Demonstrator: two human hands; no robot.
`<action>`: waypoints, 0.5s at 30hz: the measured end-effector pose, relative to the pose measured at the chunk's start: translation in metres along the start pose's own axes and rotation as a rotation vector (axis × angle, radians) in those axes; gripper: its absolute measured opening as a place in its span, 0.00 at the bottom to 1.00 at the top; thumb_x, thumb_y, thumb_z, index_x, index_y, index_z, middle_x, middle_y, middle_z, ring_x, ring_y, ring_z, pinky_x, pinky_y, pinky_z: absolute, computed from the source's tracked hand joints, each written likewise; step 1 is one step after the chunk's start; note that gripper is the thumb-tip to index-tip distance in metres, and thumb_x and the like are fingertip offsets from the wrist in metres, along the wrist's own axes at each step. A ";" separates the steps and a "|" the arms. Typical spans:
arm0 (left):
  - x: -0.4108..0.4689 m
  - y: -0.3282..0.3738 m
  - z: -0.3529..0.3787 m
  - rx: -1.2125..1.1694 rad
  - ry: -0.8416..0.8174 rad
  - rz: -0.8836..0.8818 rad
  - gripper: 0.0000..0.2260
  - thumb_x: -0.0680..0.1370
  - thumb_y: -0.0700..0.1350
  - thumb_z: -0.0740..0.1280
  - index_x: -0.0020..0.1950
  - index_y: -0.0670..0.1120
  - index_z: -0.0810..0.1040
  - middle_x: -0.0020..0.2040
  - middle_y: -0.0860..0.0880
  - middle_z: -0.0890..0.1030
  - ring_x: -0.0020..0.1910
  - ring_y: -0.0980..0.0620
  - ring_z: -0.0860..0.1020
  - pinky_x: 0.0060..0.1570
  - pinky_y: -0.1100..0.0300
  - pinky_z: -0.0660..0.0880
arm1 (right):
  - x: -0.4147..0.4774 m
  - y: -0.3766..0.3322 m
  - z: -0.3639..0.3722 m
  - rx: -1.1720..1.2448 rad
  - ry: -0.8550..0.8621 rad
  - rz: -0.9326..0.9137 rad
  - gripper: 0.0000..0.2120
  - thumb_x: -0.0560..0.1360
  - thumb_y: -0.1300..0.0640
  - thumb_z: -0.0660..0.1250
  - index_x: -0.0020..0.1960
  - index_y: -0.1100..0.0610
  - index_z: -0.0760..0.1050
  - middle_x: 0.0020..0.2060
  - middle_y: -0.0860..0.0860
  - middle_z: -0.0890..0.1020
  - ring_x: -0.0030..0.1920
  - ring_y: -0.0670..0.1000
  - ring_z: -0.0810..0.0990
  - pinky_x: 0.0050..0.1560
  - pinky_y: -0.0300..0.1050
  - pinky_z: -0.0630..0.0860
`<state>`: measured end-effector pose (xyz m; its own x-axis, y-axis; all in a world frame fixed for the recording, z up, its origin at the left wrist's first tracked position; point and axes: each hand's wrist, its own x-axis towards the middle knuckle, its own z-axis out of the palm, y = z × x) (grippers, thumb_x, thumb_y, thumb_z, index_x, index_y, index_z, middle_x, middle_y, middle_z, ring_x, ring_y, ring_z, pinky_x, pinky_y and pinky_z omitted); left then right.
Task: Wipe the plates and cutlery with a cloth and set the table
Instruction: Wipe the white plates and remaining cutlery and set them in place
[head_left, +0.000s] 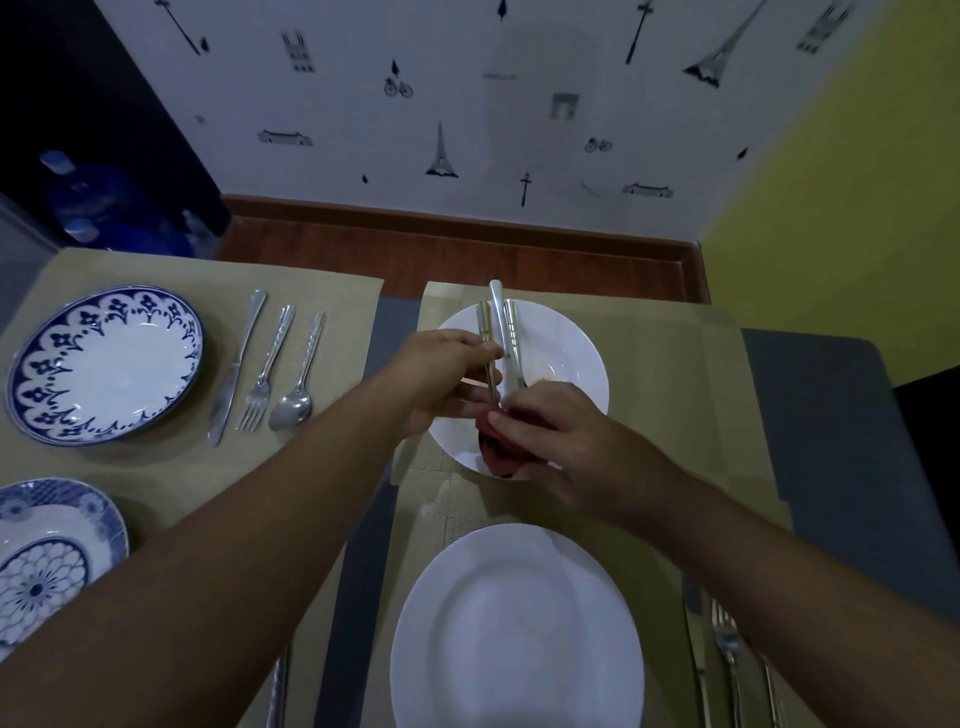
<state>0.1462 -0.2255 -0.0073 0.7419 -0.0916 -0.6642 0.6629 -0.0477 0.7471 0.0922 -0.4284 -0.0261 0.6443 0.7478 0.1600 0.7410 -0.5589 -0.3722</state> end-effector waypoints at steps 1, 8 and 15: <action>0.001 -0.001 0.001 0.011 0.002 0.000 0.07 0.80 0.43 0.69 0.54 0.42 0.84 0.48 0.39 0.85 0.40 0.43 0.84 0.38 0.54 0.82 | 0.001 0.000 0.000 -0.007 -0.002 -0.018 0.23 0.74 0.60 0.72 0.68 0.61 0.74 0.61 0.57 0.76 0.59 0.58 0.74 0.60 0.52 0.72; 0.003 -0.003 0.001 0.048 0.011 -0.001 0.07 0.80 0.43 0.68 0.52 0.43 0.85 0.45 0.41 0.85 0.37 0.46 0.82 0.38 0.56 0.81 | 0.003 -0.012 -0.004 0.011 -0.027 -0.162 0.18 0.78 0.61 0.68 0.67 0.58 0.76 0.64 0.52 0.79 0.67 0.54 0.73 0.65 0.50 0.72; -0.001 -0.003 0.002 0.044 0.002 0.016 0.08 0.80 0.44 0.69 0.54 0.42 0.84 0.45 0.41 0.84 0.38 0.45 0.83 0.39 0.56 0.82 | 0.006 -0.002 -0.013 -0.079 -0.091 -0.263 0.21 0.73 0.65 0.72 0.66 0.60 0.76 0.63 0.56 0.79 0.65 0.56 0.75 0.65 0.50 0.74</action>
<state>0.1432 -0.2277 -0.0092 0.7525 -0.0907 -0.6523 0.6461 -0.0903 0.7579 0.0969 -0.4276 -0.0129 0.4109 0.8979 0.1579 0.8953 -0.3647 -0.2557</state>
